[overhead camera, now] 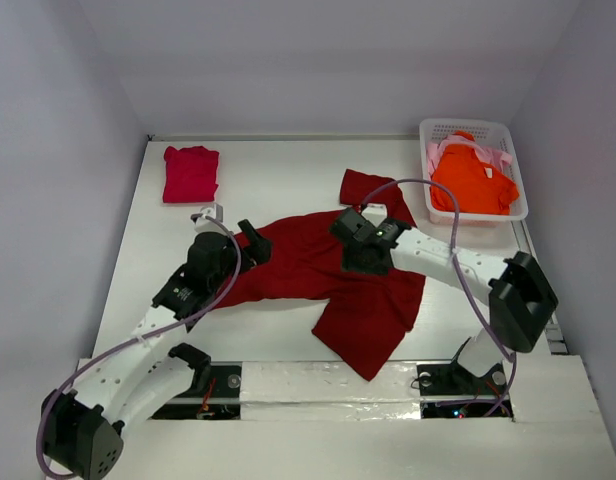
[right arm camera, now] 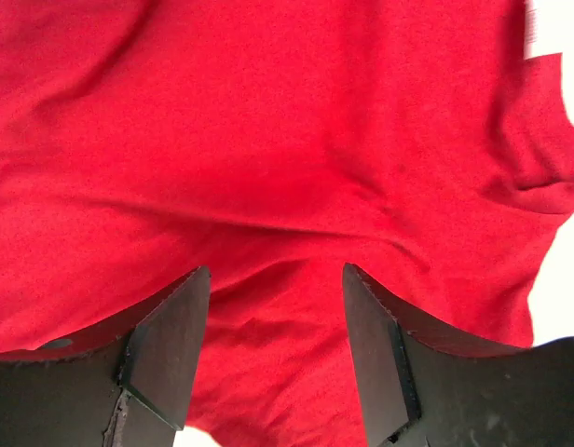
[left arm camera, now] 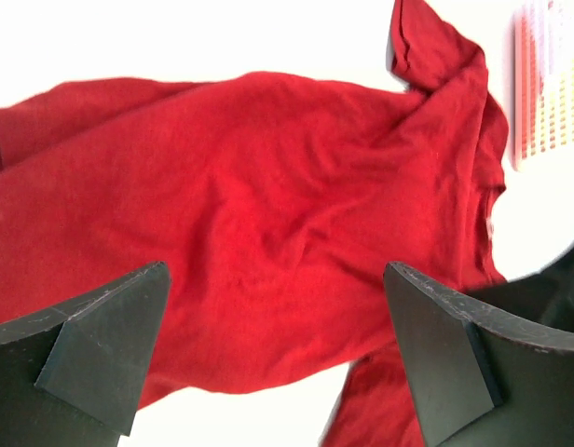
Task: Fold and stack the t-shirts
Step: Flatten the tshirt out
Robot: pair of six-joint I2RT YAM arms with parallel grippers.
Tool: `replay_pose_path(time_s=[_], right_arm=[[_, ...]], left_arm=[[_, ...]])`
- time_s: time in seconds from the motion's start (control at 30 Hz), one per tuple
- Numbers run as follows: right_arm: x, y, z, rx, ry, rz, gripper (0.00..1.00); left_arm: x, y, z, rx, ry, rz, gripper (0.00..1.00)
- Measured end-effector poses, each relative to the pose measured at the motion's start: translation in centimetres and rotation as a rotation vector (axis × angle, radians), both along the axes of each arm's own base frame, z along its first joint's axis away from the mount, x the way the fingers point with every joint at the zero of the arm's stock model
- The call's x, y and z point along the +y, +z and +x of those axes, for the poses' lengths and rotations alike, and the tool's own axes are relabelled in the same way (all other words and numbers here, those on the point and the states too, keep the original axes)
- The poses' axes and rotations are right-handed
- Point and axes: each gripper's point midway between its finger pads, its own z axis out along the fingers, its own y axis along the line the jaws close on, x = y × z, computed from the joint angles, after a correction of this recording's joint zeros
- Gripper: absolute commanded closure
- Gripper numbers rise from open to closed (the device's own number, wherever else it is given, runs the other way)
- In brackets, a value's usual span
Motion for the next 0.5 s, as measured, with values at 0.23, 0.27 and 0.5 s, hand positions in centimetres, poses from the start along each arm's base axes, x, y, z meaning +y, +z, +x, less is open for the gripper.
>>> replay_pose_path(time_s=[0.23,0.27,0.5], right_arm=[[2.0,3.0,-0.7,-0.06,0.059,0.186,0.35],[2.2,3.2,-0.8,-0.065,0.063,0.198,0.35],[2.8,1.7,-2.1,-0.027,0.097,0.212,0.35]], left_arm=[[0.2,-2.1,2.3,0.027,0.058,0.057,0.01],[0.2,-2.6,2.5,0.036,0.062,0.064,0.01],[0.5,-3.4,4.3,0.027,0.117,0.075,0.01]])
